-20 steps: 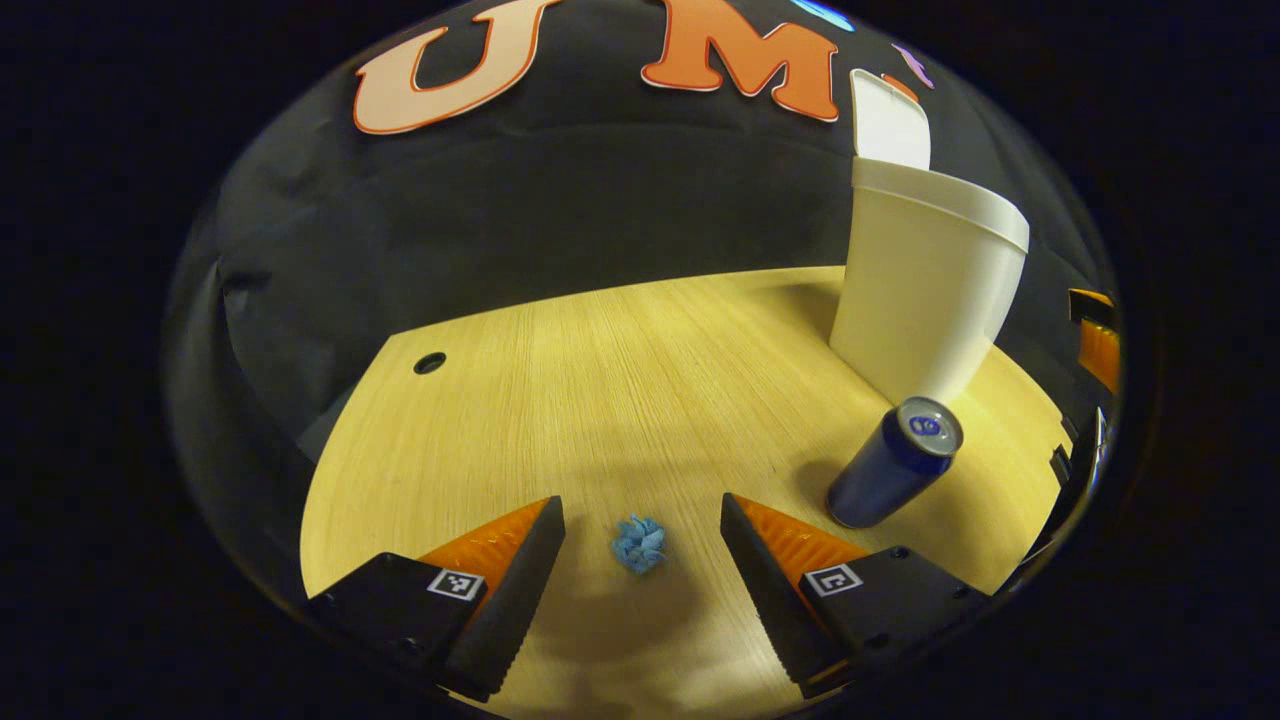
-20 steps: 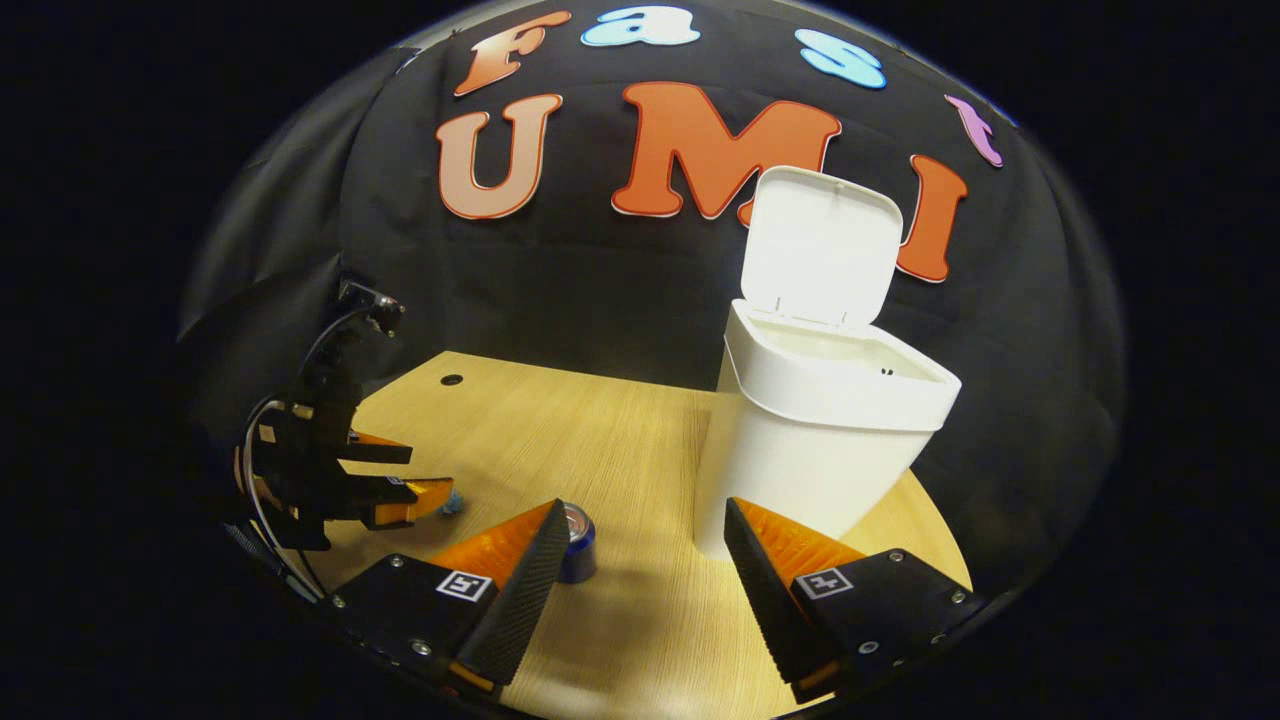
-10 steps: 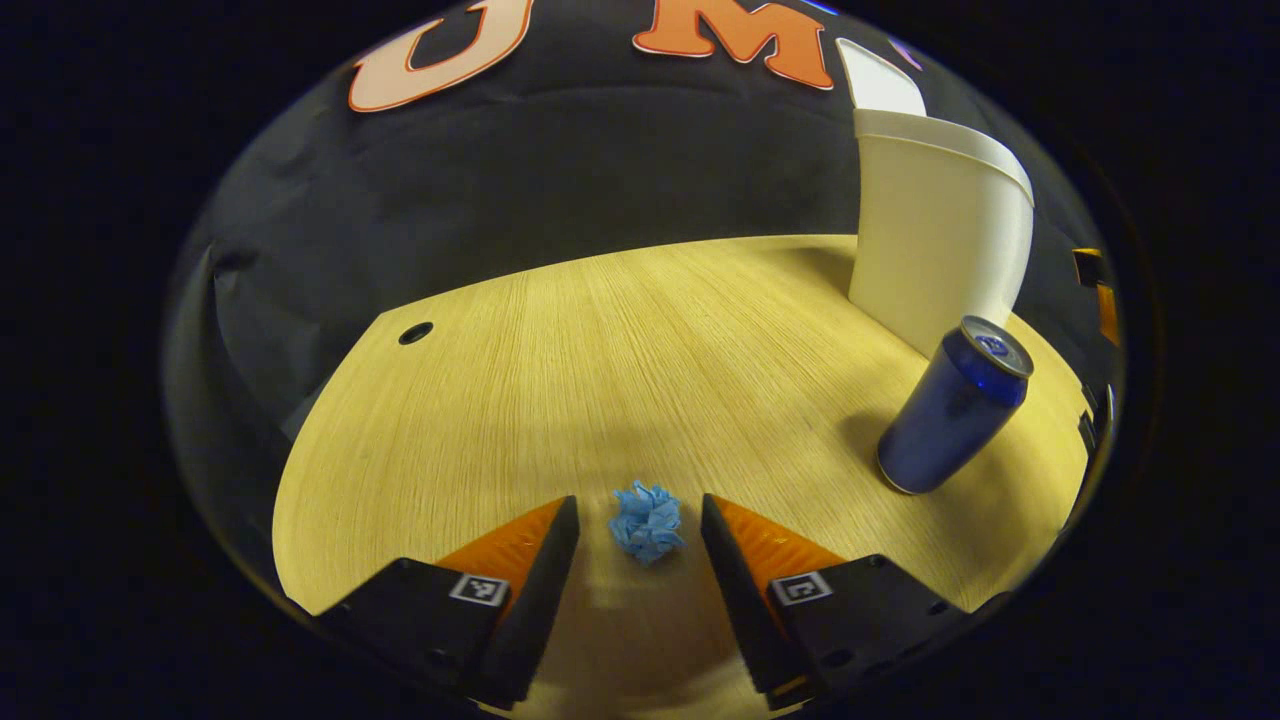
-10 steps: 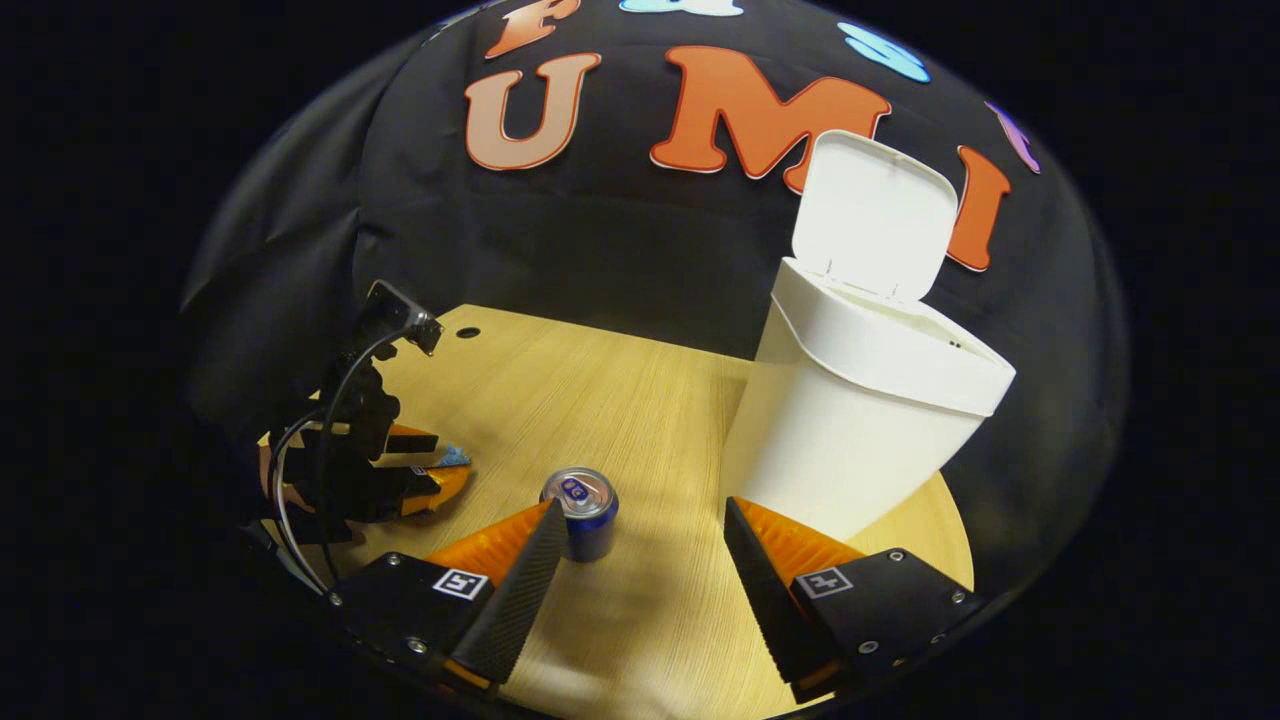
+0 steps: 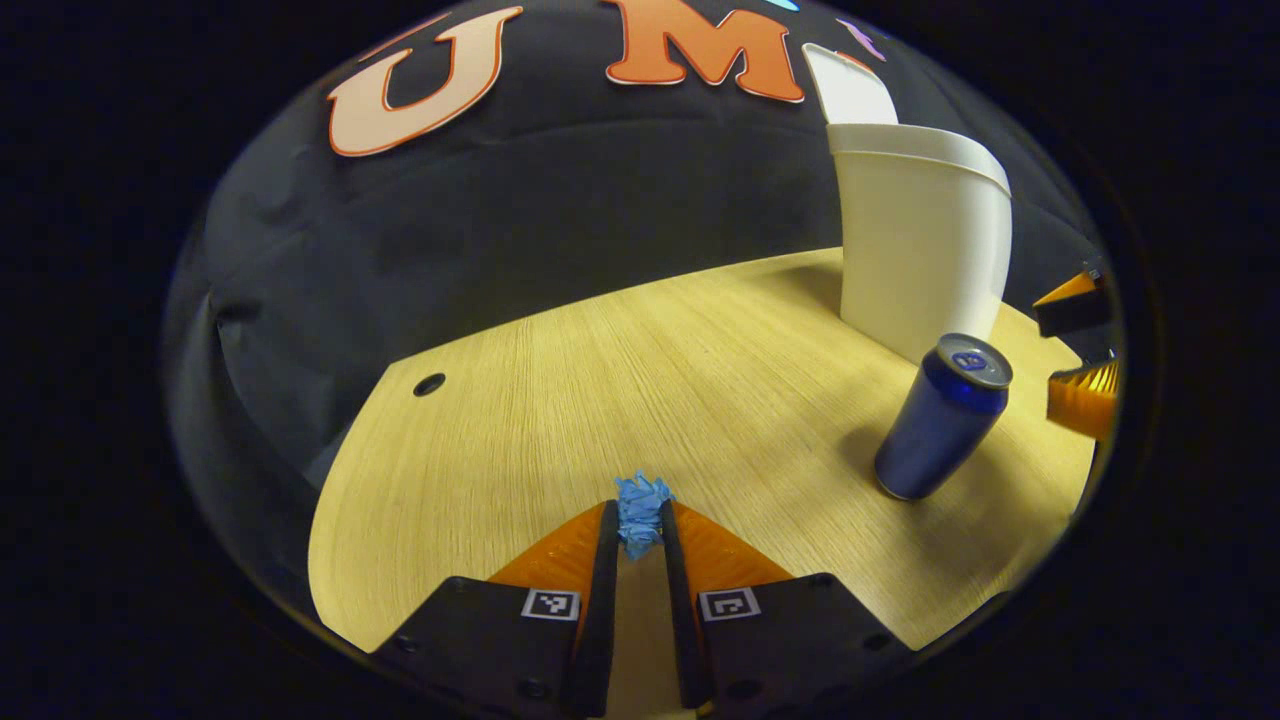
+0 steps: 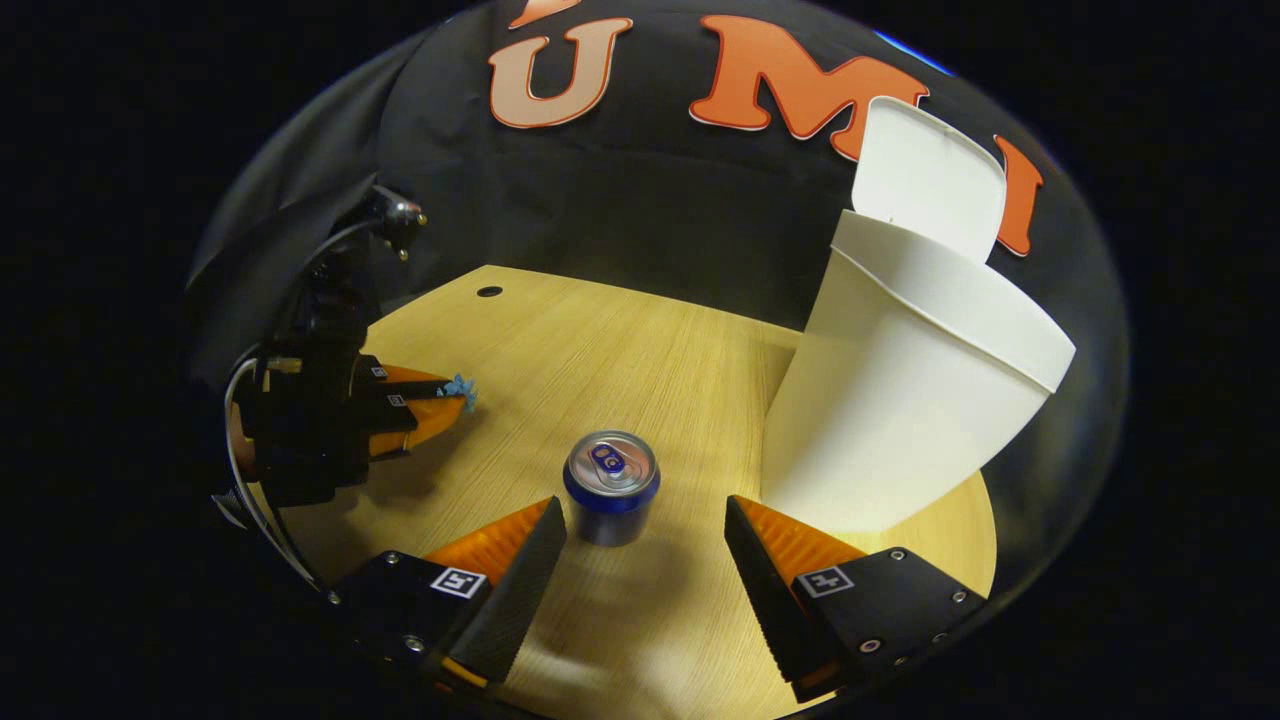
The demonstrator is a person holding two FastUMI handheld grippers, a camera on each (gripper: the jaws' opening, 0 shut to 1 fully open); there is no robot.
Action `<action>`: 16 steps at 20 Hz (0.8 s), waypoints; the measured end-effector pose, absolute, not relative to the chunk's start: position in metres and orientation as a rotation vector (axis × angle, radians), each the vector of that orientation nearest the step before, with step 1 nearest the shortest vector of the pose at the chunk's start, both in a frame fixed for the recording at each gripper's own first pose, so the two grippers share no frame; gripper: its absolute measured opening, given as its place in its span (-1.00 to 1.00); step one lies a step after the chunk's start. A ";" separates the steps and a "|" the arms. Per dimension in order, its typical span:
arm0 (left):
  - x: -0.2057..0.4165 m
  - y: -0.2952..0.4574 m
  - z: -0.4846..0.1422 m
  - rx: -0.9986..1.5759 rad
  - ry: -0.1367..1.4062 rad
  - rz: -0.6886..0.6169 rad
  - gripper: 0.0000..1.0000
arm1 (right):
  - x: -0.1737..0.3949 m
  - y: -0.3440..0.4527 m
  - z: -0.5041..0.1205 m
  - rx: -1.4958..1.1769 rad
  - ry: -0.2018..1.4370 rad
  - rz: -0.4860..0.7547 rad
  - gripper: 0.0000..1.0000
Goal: Press the lid of the desktop garbage bin to open it, pick up the crumpled paper on the desktop and throw it into the bin, then pick up the pop can on the desktop and drop it into the bin, and finally close the garbage bin lid.
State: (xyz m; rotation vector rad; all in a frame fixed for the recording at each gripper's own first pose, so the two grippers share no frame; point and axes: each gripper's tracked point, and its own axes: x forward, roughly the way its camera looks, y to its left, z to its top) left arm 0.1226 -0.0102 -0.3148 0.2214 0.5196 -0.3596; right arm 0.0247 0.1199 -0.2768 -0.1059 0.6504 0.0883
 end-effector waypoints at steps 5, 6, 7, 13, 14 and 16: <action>0.111 -0.004 -0.294 0.181 0.496 -0.331 -0.41 | 0.033 0.126 -0.297 -0.120 0.679 0.121 0.96; 0.109 -0.002 -0.288 0.171 0.492 -0.321 -0.41 | 0.036 0.129 -0.301 -0.118 0.686 0.128 0.96; 0.108 -0.002 -0.283 0.162 0.488 -0.314 -0.41 | 0.039 0.128 -0.305 -0.115 0.690 0.135 0.96; 0.103 0.003 -0.248 0.076 0.470 -0.273 -0.42 | 0.055 0.133 -0.324 -0.116 0.696 0.162 0.96; 0.102 0.006 -0.243 0.067 0.465 -0.265 -0.41 | 0.058 0.135 -0.329 -0.112 0.698 0.166 0.96; 0.104 0.006 -0.230 0.049 0.455 -0.254 -0.41 | 0.062 0.137 -0.341 -0.106 0.709 0.168 0.96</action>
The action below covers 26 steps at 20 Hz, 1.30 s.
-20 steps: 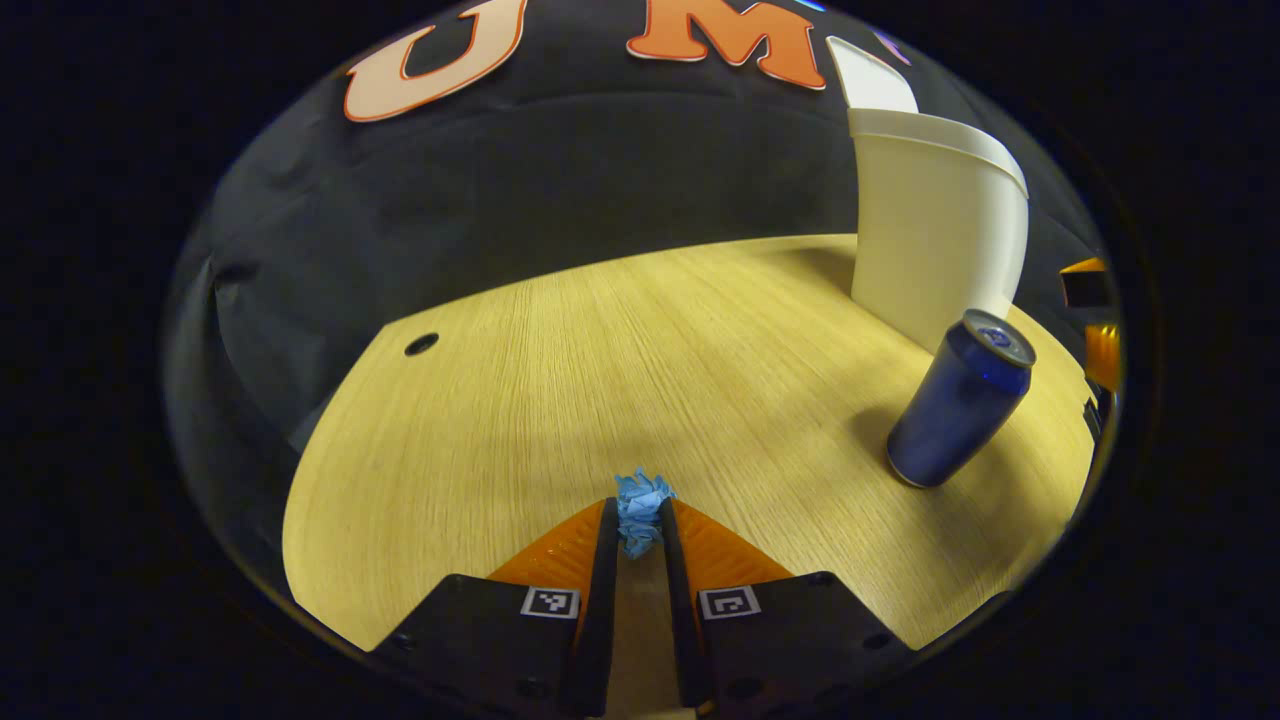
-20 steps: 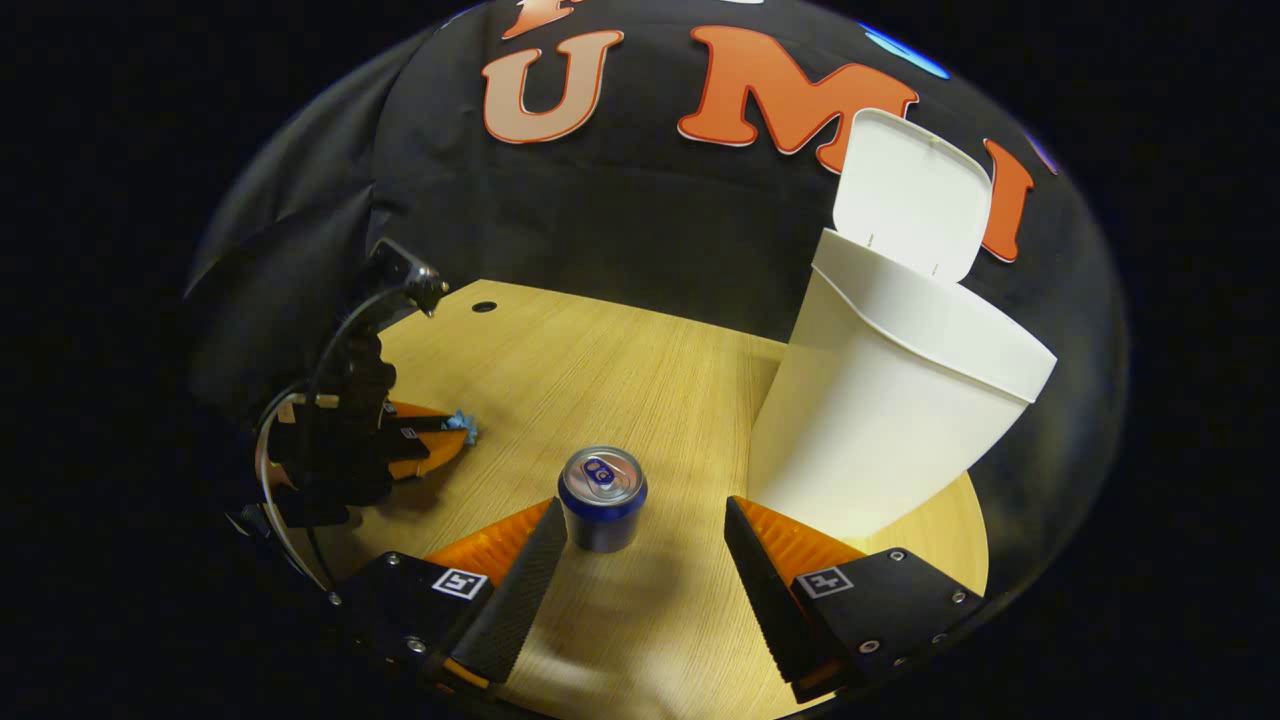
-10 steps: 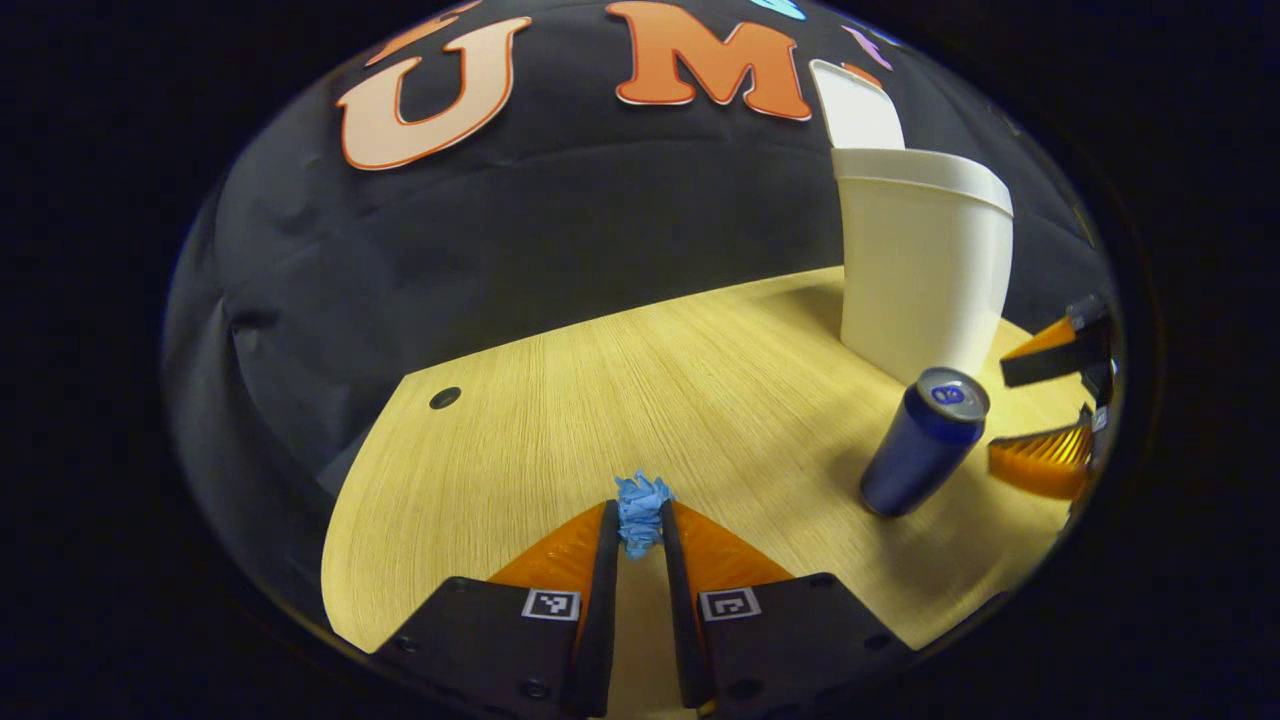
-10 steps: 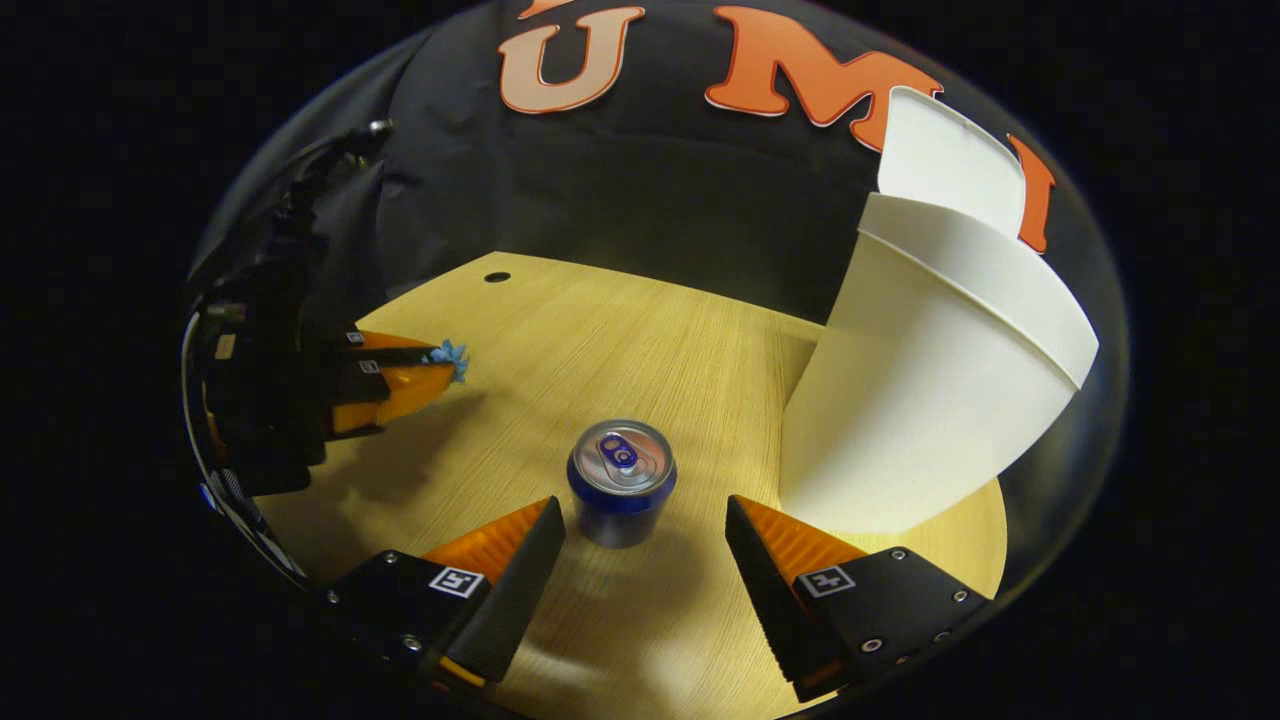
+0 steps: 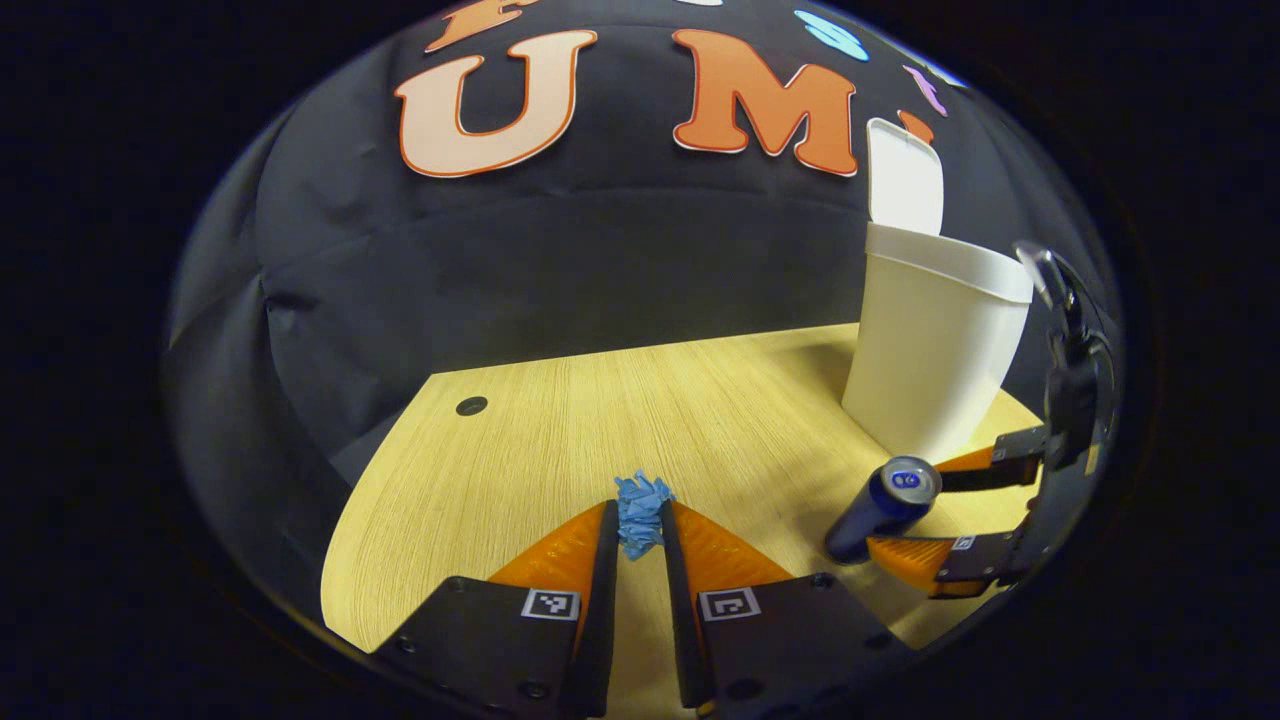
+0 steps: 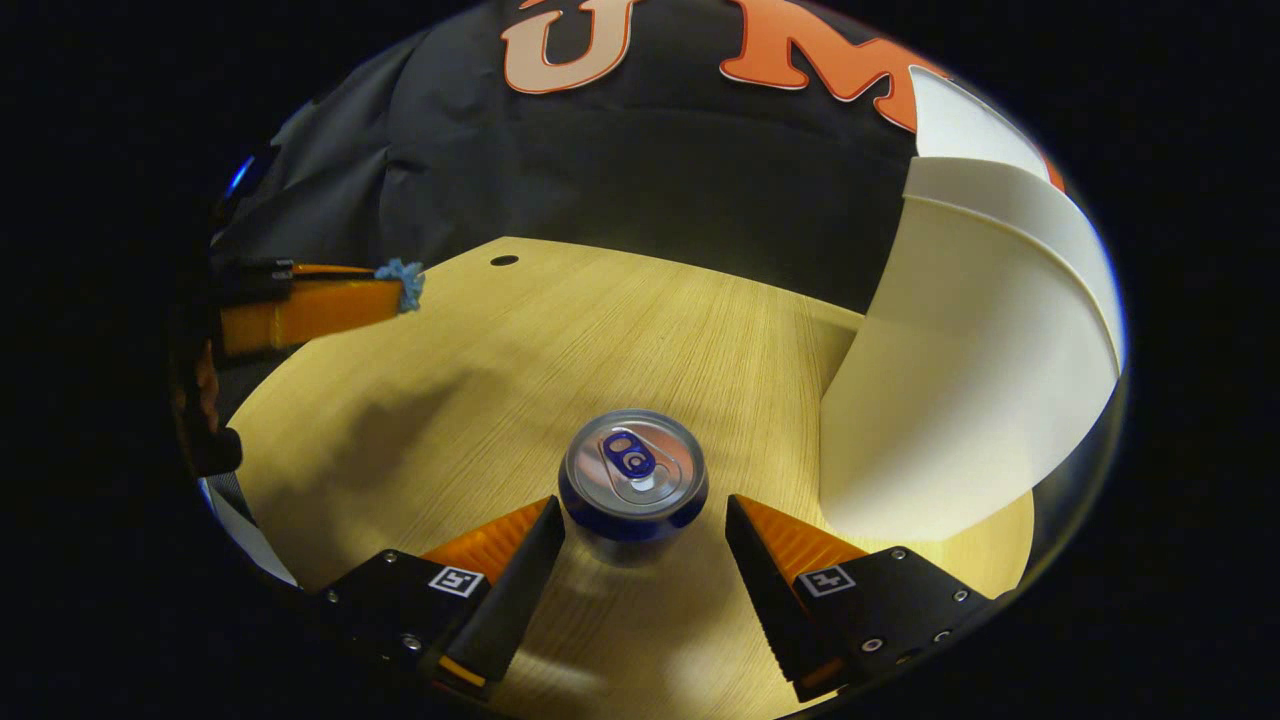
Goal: Press the lid of the desktop garbage bin to open it, pick up the crumpled paper on the desktop and throw it into the bin, then pick up the pop can on the desktop and drop it into the bin, and finally close the garbage bin lid.
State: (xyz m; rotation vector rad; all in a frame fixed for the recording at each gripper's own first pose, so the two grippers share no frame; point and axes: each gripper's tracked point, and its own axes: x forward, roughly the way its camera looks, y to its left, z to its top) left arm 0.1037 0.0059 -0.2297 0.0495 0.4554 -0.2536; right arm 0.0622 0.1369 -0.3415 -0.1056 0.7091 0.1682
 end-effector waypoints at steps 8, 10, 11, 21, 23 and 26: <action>0.111 -0.001 -0.157 0.000 0.353 -0.234 -0.41 | 0.068 0.144 -0.355 -0.085 0.700 0.177 0.80; 0.111 -0.007 -0.144 -0.005 0.333 -0.239 -0.42 | 0.067 0.145 -0.357 -0.077 0.695 0.179 0.60; 0.112 -0.010 -0.137 -0.005 0.324 -0.242 -0.41 | 0.067 0.145 -0.357 -0.076 0.696 0.180 0.58; 0.117 -0.058 -0.093 0.001 0.274 -0.334 -0.41 | 0.072 0.142 -0.354 -0.045 0.680 0.094 0.56; 0.120 -0.070 -0.086 0.006 0.262 -0.356 -0.41 | 0.076 0.141 -0.351 -0.039 0.686 0.066 0.56; 0.122 -0.099 -0.078 0.014 0.258 -0.414 -0.41 | 0.079 0.139 -0.346 -0.023 0.690 0.008 0.56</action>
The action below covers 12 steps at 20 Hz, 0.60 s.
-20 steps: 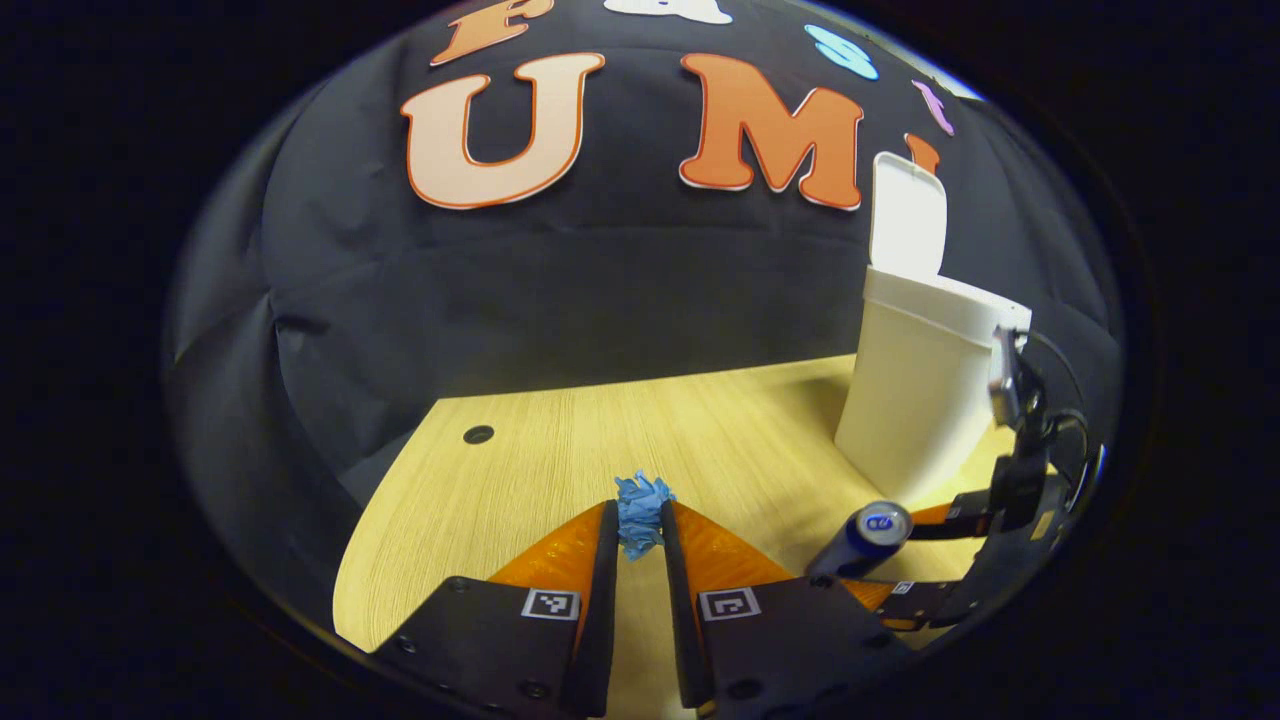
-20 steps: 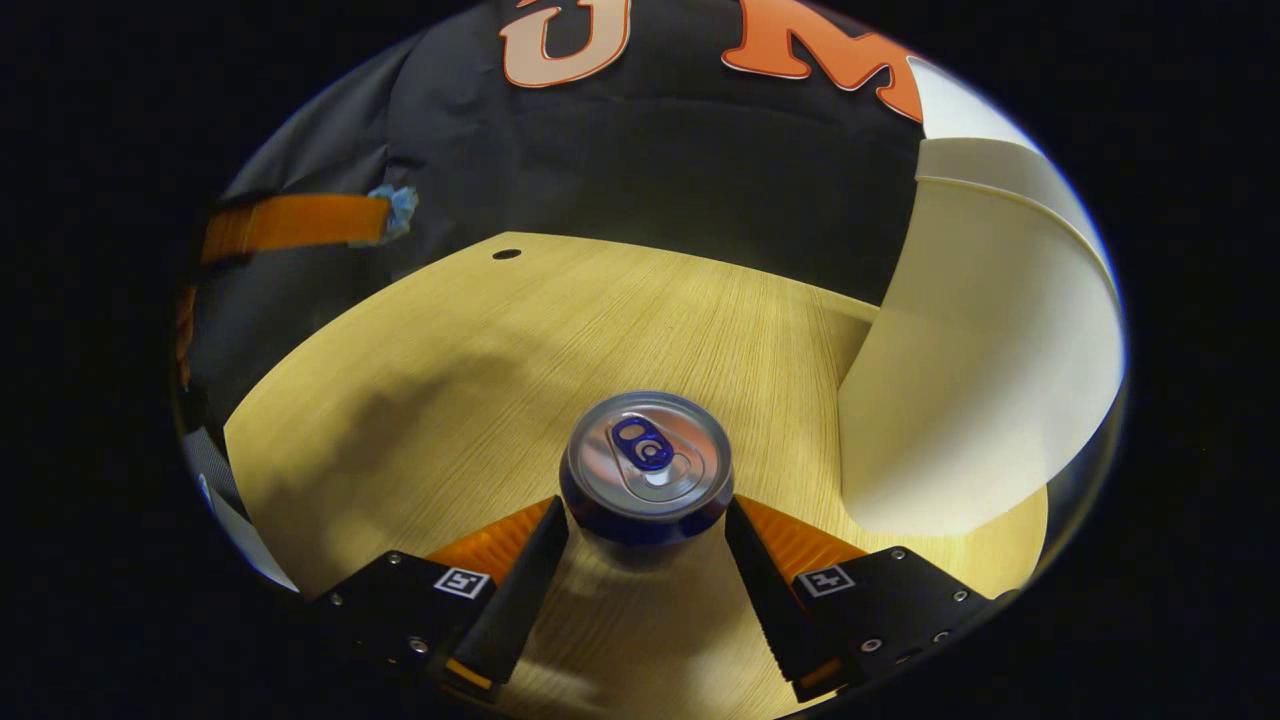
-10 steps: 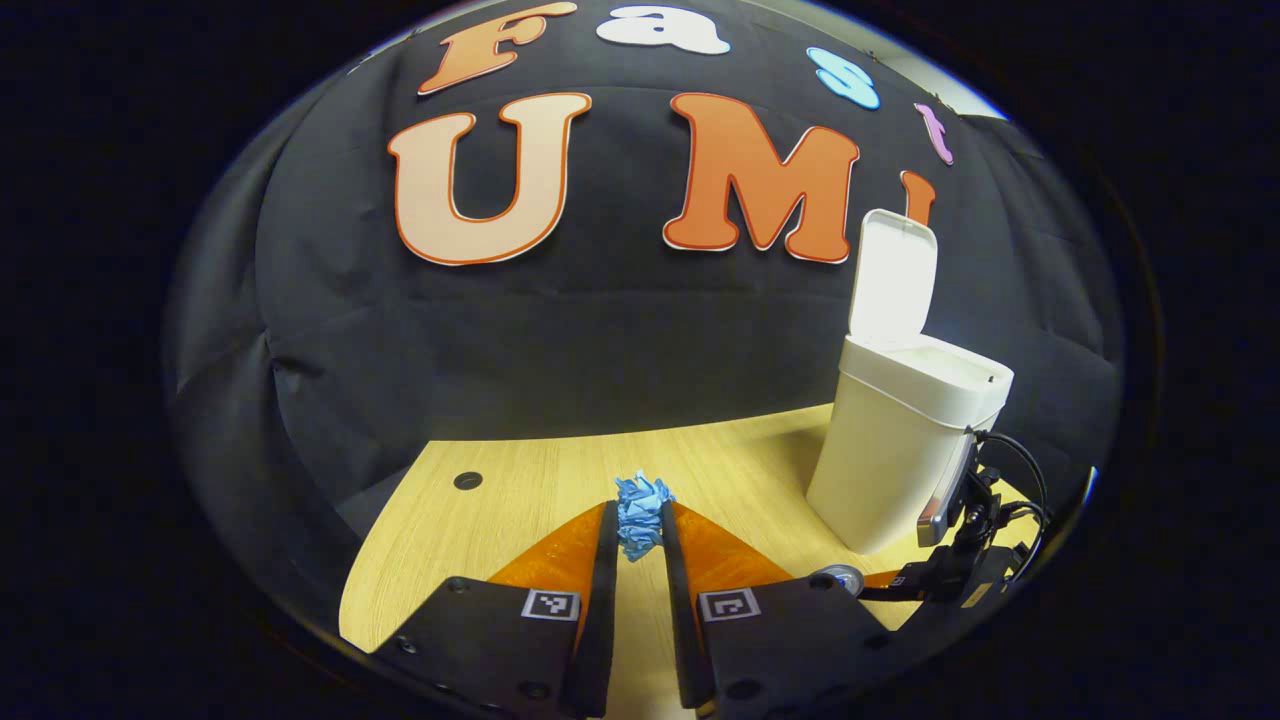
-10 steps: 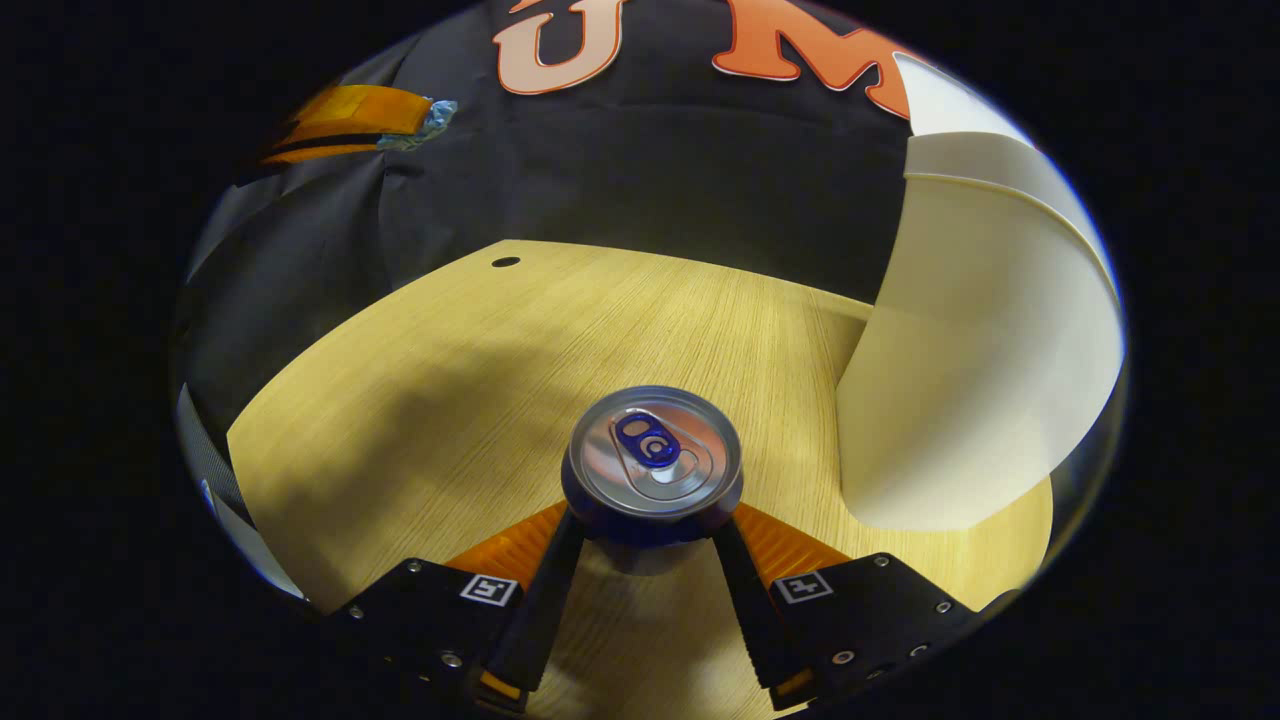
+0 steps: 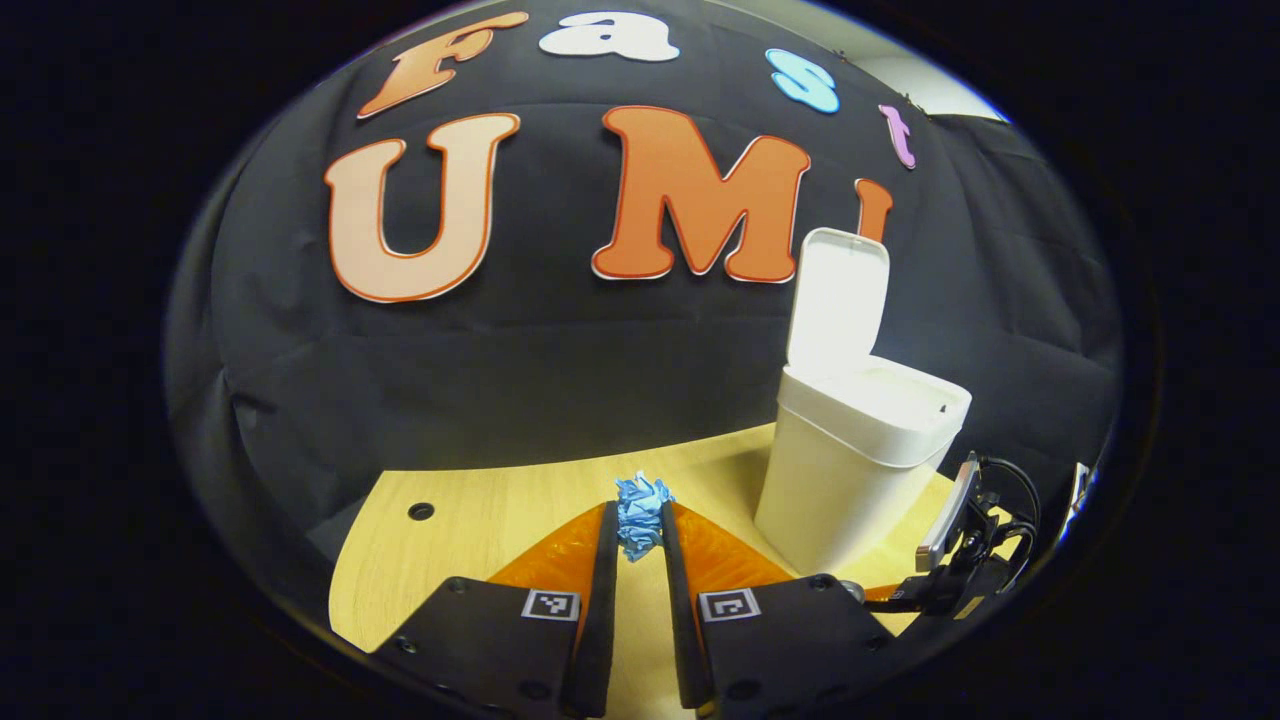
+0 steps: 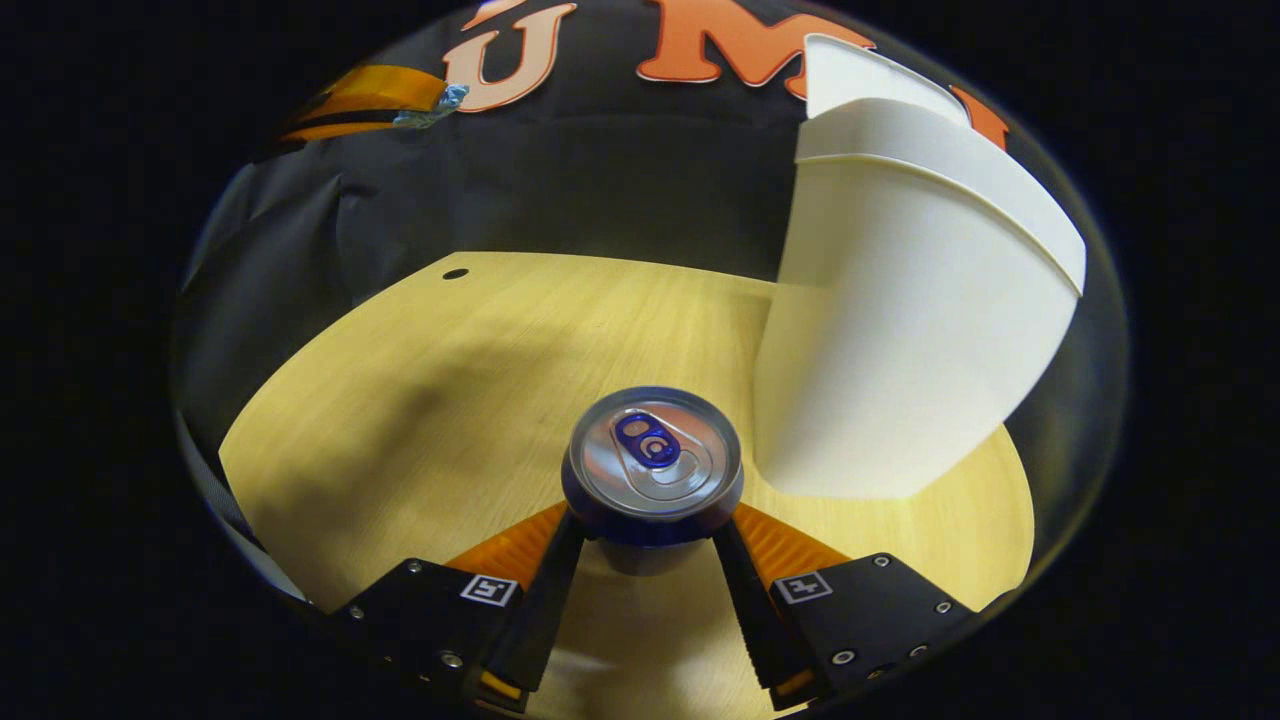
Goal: Press the lid of the desktop garbage bin to open it, pick up the crumpled paper on the desktop and throw it into the bin, then pick up the pop can on the desktop and drop it into the bin, and finally close the garbage bin lid.
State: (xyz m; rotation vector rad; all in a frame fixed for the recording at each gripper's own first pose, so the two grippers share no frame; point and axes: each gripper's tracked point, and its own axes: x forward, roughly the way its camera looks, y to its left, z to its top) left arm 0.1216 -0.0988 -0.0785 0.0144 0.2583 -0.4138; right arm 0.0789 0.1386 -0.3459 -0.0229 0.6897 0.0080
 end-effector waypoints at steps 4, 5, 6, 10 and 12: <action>0.125 -0.127 -0.071 0.016 0.251 -0.456 -0.41 | 0.077 0.140 -0.344 -0.004 0.695 -0.042 0.56; 0.126 -0.134 -0.068 0.016 0.248 -0.466 -0.41 | 0.077 0.141 -0.345 -0.002 0.694 -0.051 0.56; 0.126 -0.140 -0.066 0.017 0.243 -0.476 -0.41 | 0.078 0.140 -0.345 -0.002 0.692 -0.064 0.56; 0.127 -0.168 -0.055 0.021 0.228 -0.510 -0.41 | 0.078 0.139 -0.346 0.005 0.680 -0.117 0.56; 0.127 -0.181 -0.051 0.024 0.223 -0.527 -0.41 | 0.079 0.139 -0.345 0.016 0.674 -0.136 0.56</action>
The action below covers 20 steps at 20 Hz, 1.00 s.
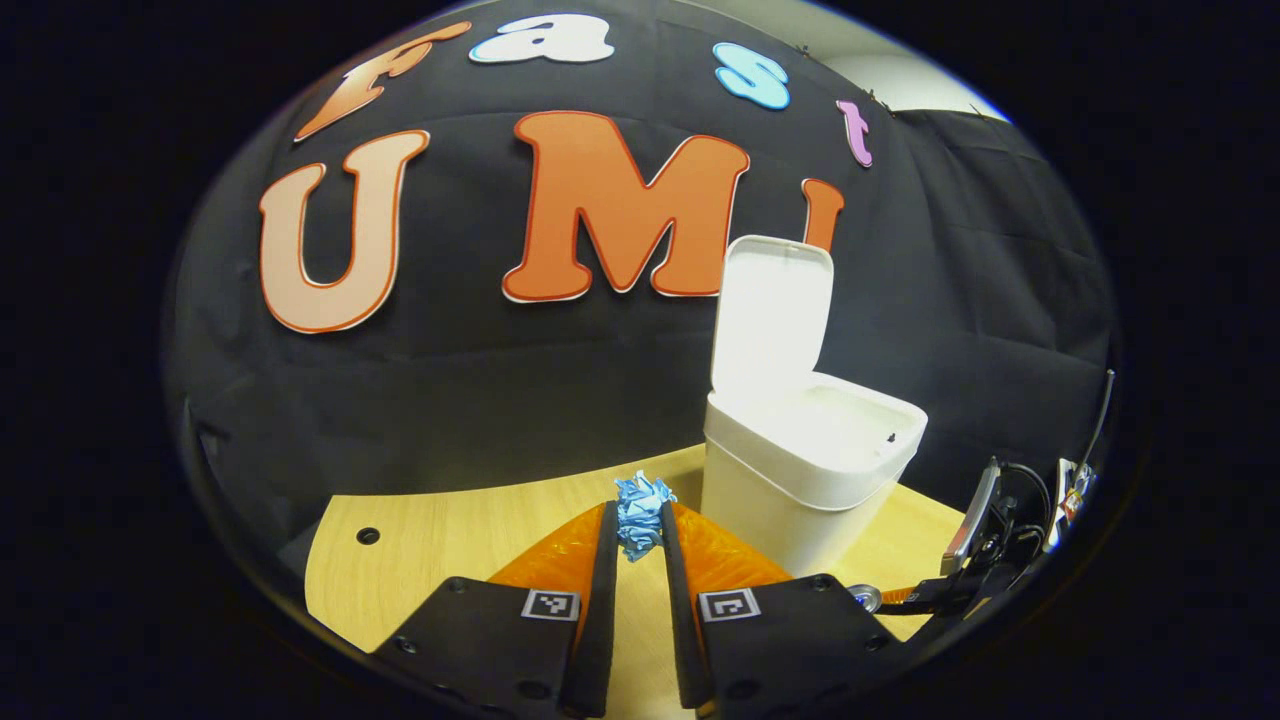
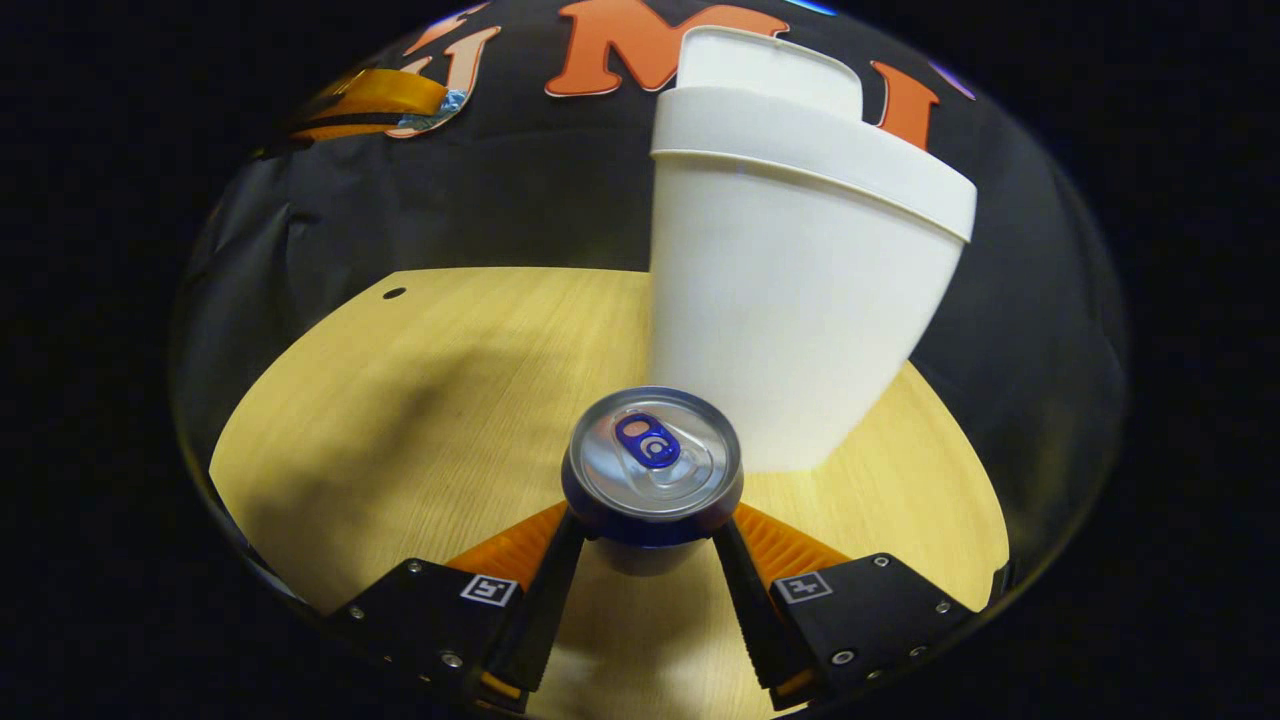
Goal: Press the lid of the desktop garbage bin to open it, pick up the crumpled paper on the desktop and throw it into the bin, then pick up the pop can on the desktop and drop it into the bin, and finally close the garbage bin lid.
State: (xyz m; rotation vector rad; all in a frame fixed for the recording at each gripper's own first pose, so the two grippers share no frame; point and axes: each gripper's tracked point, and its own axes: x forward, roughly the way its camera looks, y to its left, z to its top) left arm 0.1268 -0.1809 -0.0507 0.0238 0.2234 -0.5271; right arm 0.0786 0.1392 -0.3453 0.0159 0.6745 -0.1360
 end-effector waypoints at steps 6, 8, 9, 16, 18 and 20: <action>0.129 -0.224 -0.036 0.041 0.200 -0.580 -0.41 | 0.077 0.140 -0.350 0.051 0.671 -0.198 0.56; 0.129 -0.235 -0.030 0.044 0.193 -0.595 -0.41 | 0.078 0.139 -0.349 0.057 0.666 -0.214 0.56; 0.129 -0.242 -0.027 0.046 0.190 -0.605 -0.41 | 0.076 0.135 -0.349 0.058 0.665 -0.224 0.56; 0.133 -0.303 -0.005 0.041 0.163 -0.688 -0.41 | 0.051 0.100 -0.343 0.087 0.655 -0.281 0.56; 0.132 -0.319 -0.003 0.040 0.160 -0.705 -0.41 | 0.045 0.094 -0.343 0.098 0.659 -0.297 0.56; 0.132 -0.332 -0.002 0.045 0.157 -0.724 -0.41 | 0.039 0.089 -0.343 0.106 0.661 -0.311 0.48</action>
